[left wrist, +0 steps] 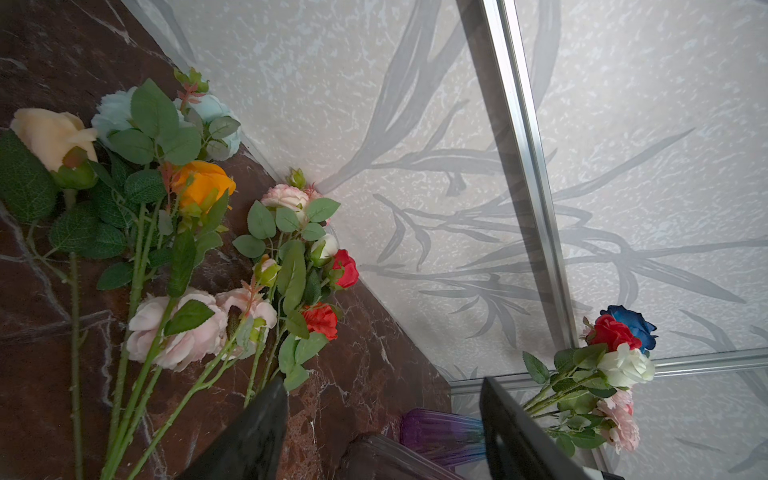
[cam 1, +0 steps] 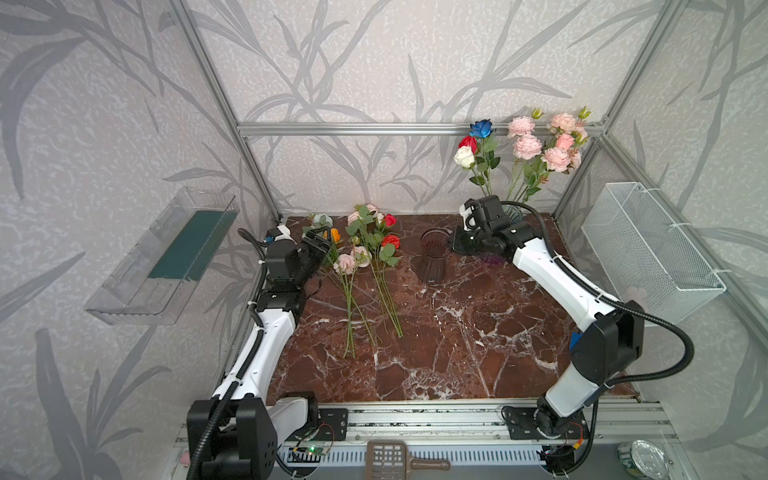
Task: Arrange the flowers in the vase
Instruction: 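Move the mauve vase with the right gripper nearer the robot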
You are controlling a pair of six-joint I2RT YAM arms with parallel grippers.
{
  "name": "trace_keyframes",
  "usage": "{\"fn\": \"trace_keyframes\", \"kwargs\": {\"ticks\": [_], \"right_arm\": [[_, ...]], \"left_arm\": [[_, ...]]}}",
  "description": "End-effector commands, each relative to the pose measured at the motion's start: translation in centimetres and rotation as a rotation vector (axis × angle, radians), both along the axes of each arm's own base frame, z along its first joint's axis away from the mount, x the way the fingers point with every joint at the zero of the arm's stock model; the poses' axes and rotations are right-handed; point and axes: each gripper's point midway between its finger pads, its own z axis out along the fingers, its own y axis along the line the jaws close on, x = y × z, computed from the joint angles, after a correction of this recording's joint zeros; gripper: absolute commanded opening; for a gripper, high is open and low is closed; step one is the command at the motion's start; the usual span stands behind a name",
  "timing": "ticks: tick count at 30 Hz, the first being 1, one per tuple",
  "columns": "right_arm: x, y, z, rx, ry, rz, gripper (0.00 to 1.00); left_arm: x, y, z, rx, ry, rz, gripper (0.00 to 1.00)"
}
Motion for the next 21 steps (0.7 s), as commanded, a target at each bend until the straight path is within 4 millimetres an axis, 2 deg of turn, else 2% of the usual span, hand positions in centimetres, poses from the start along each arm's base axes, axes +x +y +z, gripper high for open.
{"fn": "trace_keyframes", "kwargs": {"ticks": [1,9,13,17,19,21], "right_arm": [[-1.8,1.2,4.4,0.077,-0.096,0.078,0.0],[-4.7,2.3,1.9,0.067,0.019,0.152,0.0],[-5.0,2.9,0.8,0.073,0.061,0.17,0.0],[-4.8,3.3,-0.2,0.08,0.092,0.171,0.0],[-4.7,3.4,-0.5,0.075,0.101,0.172,0.07],[-4.7,3.6,-0.6,0.078,0.103,0.182,0.08]], "left_arm": [[0.4,-1.0,1.6,0.026,-0.024,-0.042,0.73],[0.8,-3.6,0.5,0.088,0.05,-0.135,0.71],[1.1,-5.1,-0.3,0.134,0.094,-0.191,0.68],[1.3,-5.7,-1.2,0.18,0.14,-0.221,0.67],[1.4,-5.7,-1.6,0.195,0.159,-0.226,0.67],[1.5,-5.7,-1.9,0.202,0.169,-0.225,0.67]]}}
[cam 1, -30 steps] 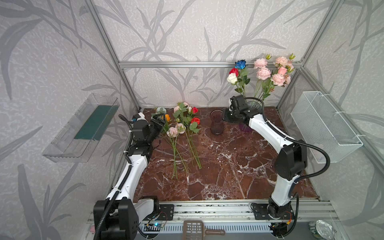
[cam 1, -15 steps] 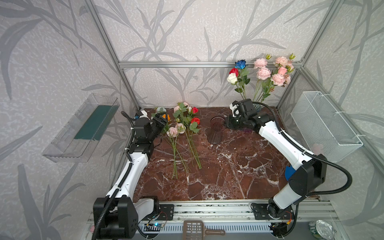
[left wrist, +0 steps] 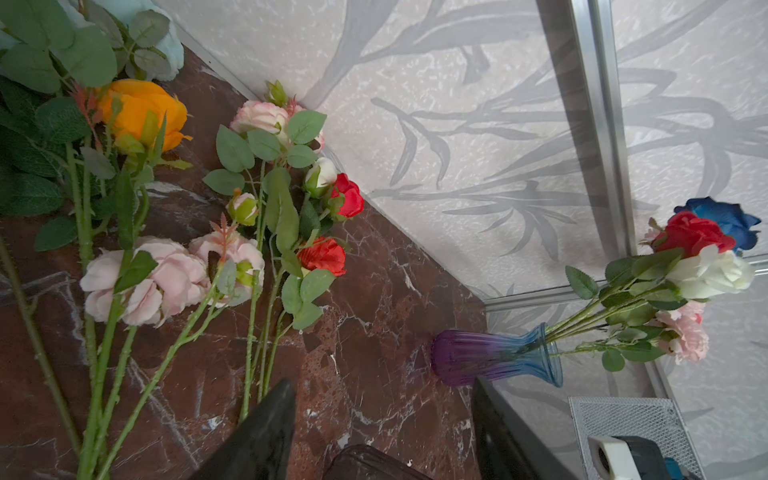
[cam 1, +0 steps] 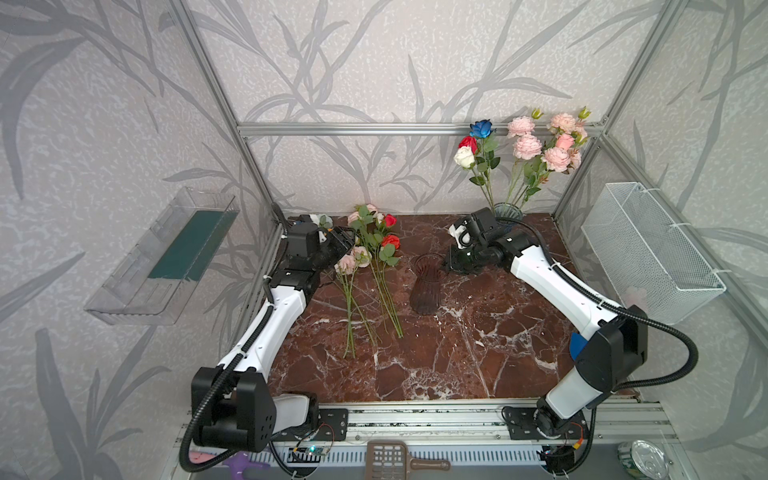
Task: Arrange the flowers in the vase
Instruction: 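Move the mauve vase with the right gripper nearer the robot, then release the mauve vase with the right gripper while the left reaches to the roses, then grasp pink rose stems with the left gripper while the right withdraws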
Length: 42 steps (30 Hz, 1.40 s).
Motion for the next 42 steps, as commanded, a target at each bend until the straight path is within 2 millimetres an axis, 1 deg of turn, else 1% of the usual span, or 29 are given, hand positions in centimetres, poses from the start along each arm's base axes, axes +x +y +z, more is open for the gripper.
{"fn": "trace_keyframes", "kwargs": {"ticks": [1,4,8,9,11,15,17,20,22,25,28,30,33,34,37,40,42], "right_arm": [[0.7,1.8,2.8,0.097,-0.067,0.039,0.09],[0.9,2.0,2.6,0.093,-0.068,0.046,0.09],[1.1,1.9,2.5,0.082,-0.073,0.049,0.13],[1.0,1.9,2.5,0.081,-0.077,0.052,0.16],[1.1,1.9,2.8,0.082,-0.087,0.049,0.25],[1.0,1.6,3.4,0.08,-0.11,0.046,0.32],[0.9,1.1,3.9,0.065,-0.136,0.039,0.36],[0.6,0.1,5.4,0.042,-0.204,0.023,0.39],[0.2,-1.1,7.0,0.023,-0.268,0.007,0.4],[-0.9,-2.9,9.0,-0.002,-0.351,-0.021,0.42],[-2.2,-4.2,10.0,0.005,-0.413,-0.049,0.43],[-2.9,-4.8,10.1,0.023,-0.443,-0.062,0.44],[-3.8,-5.6,10.0,0.039,-0.484,-0.075,0.45],[-4.1,-5.8,9.7,0.041,-0.489,-0.079,0.45],[-4.6,-6.6,9.0,0.04,-0.493,-0.088,0.45],[-4.9,-7.2,8.1,0.043,-0.477,-0.093,0.46],[-4.9,-7.5,7.6,0.056,-0.466,-0.098,0.46]], "left_arm": [[-0.1,0.0,0.1,0.042,0.014,-0.018,0.67],[0.1,0.0,-0.1,0.042,0.017,-0.02,0.67],[0.2,0.0,-0.5,0.055,0.029,-0.023,0.67],[0.2,0.0,-0.6,0.061,0.034,-0.025,0.67],[0.3,0.1,-0.8,0.078,0.046,-0.026,0.67],[0.6,0.5,-2.0,0.131,0.092,-0.023,0.68],[0.8,0.8,-2.8,0.163,0.124,-0.023,0.68],[1.1,1.1,-4.6,0.228,0.191,-0.033,0.67],[1.4,0.9,-6.1,0.281,0.245,-0.064,0.63],[1.7,-0.1,-8.5,0.386,0.343,-0.143,0.58],[1.5,-1.0,-11.0,0.54,0.456,-0.229,0.52],[1.4,-0.9,-12.5,0.651,0.517,-0.257,0.5],[1.3,0.1,-14.7,0.775,0.609,-0.271,0.49],[1.2,0.4,-15.5,0.811,0.636,-0.276,0.49],[1.2,1.6,-16.9,0.913,0.706,-0.274,0.49],[1.0,2.2,-18.2,0.958,0.752,-0.273,0.49],[1.0,1.8,-19.3,0.951,0.762,-0.304,0.49]]}}
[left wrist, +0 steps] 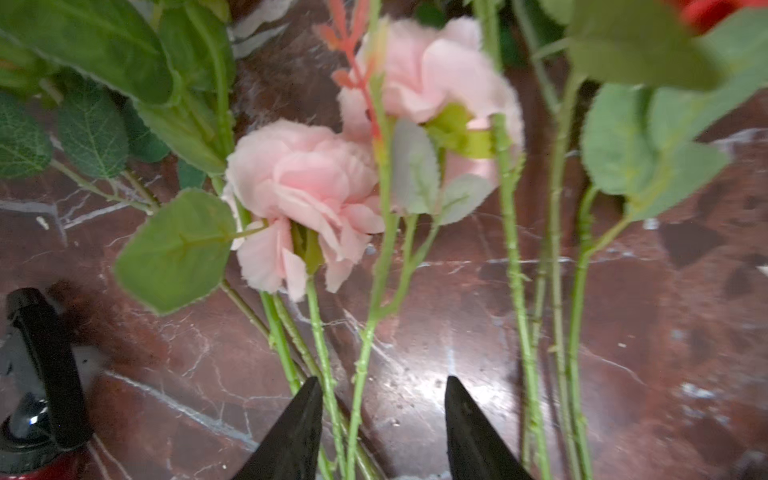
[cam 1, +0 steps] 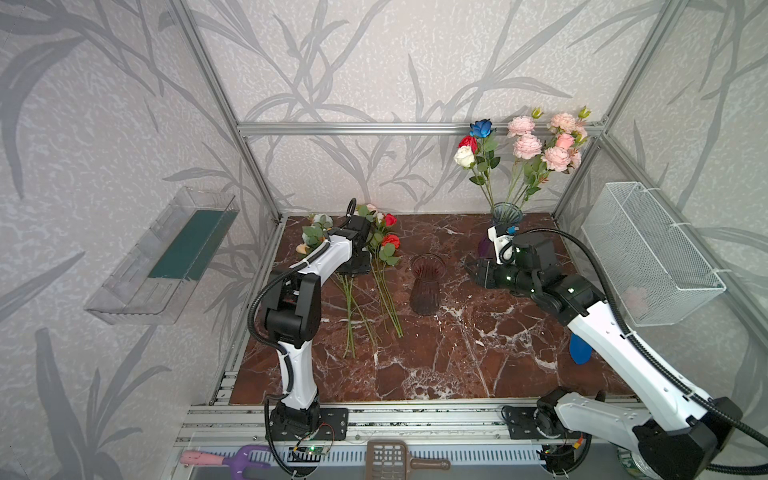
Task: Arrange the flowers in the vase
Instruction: 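Grasp pink rose stems with the left gripper while the right withdraws, then lift the pink rose stems with the left gripper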
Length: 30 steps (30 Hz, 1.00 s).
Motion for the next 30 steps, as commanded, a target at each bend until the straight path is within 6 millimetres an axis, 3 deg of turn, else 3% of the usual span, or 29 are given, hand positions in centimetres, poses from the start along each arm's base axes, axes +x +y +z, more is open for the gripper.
{"fn": "trace_keyframes", "kwargs": {"ticks": [1,7,13,16,21,30], "right_arm": [[-0.1,-0.4,1.2,0.045,-0.054,0.002,0.46],[-0.1,-1.1,0.5,0.06,-0.041,-0.012,0.46],[0.1,-1.5,0.1,0.068,-0.038,-0.019,0.46],[0.2,-1.6,0.2,0.079,-0.037,-0.02,0.46],[0.1,-1.6,0.8,0.084,-0.051,-0.017,0.46],[0.4,-1.5,1.9,0.094,-0.069,-0.021,0.46]], "left_arm": [[-0.7,0.8,-0.5,0.069,0.058,-0.044,0.48],[-0.7,-0.1,-2.6,0.036,0.096,-0.074,0.37],[-0.6,-0.8,-3.1,0.015,0.106,-0.09,0.24],[-0.5,-1.3,-2.9,-0.005,0.107,-0.094,0.13],[-0.1,-2.3,0.7,-0.074,0.019,-0.085,0.05],[-0.8,-4.5,9.7,-0.271,-0.232,-0.102,0.02]]}}
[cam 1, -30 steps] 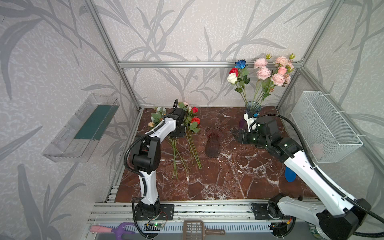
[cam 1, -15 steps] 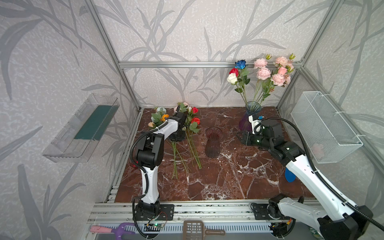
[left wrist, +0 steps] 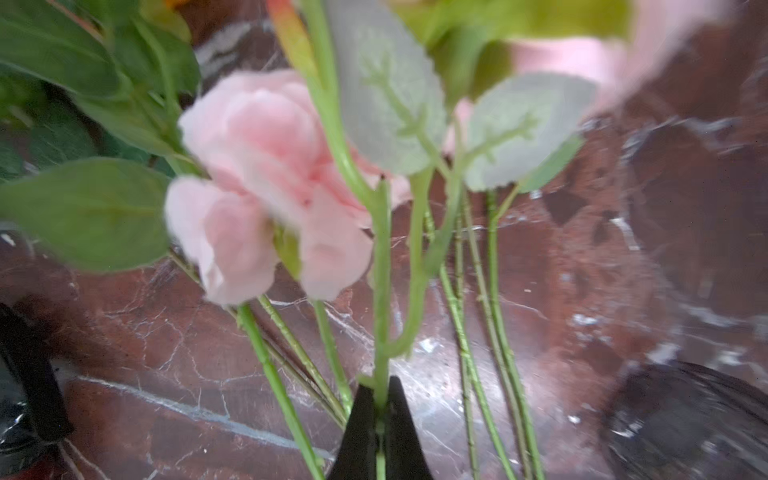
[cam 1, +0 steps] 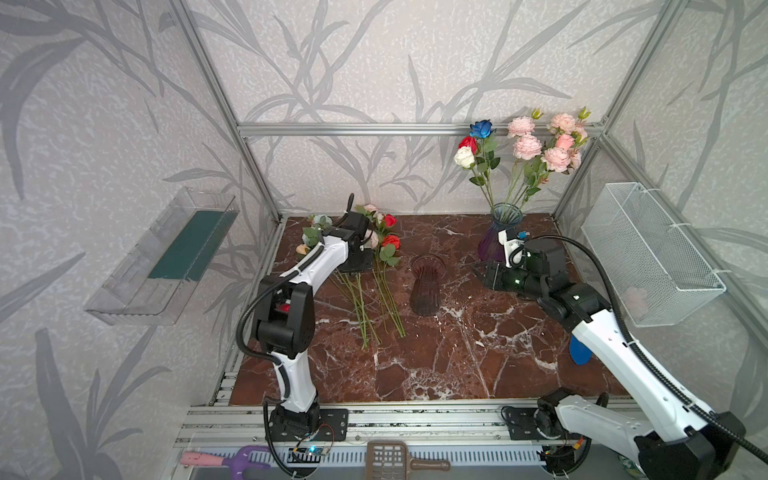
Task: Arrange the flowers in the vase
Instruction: 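Lift the pink rose stems with the left gripper, then grasp the pink rose stems with the right gripper from the left gripper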
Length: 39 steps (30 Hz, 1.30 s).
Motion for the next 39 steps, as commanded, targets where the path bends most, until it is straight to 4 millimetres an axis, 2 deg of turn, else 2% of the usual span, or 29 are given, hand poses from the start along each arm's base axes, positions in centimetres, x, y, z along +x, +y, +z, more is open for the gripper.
{"fn": "trace_keyframes", "kwargs": {"ticks": [1,7,12,18,20,23,26,31,36,39], "right_arm": [[0.1,0.1,2.4,0.035,-0.062,0.004,0.46],[0.5,0.7,3.3,0.072,-0.07,0.013,0.45],[-0.2,2.6,5.3,0.116,-0.152,0.102,0.45],[-3.1,7.9,8.7,0.06,-0.348,0.297,0.5],[-3.9,10.4,9.4,0.024,-0.395,0.365,0.52],[-5.0,14.2,10.0,-0.049,-0.455,0.461,0.56],[-5.4,17.6,10.0,-0.165,-0.522,0.515,0.6],[-3.9,21.2,9.8,-0.223,-0.527,0.535,0.61],[-1.6,23.1,8.8,-0.255,-0.506,0.496,0.61],[-0.2,23.4,8.4,-0.279,-0.484,0.443,0.53]], "left_arm": [[-0.4,-1.3,3.8,-0.102,-0.106,-0.022,0.02],[-1.0,-3.2,7.5,-0.242,-0.226,-0.084,0.02],[-2.3,-5.3,13.1,-0.409,-0.409,-0.172,0.02],[-6.4,-6.6,21.3,-0.612,-0.699,-0.296,0.01],[-7.8,-7.1,23.3,-0.661,-0.751,-0.348,0.01],[-9.4,-7.7,25.2,-0.731,-0.79,-0.405,0.01],[-10.4,-8.2,26.5,-0.795,-0.815,-0.446,0.01],[-10.7,-8.1,27.0,-0.803,-0.826,-0.438,0.01],[-11.0,-8.0,27.3,-0.807,-0.836,-0.443,0.01],[-11.1,-7.9,27.3,-0.806,-0.837,-0.439,0.01]]}}
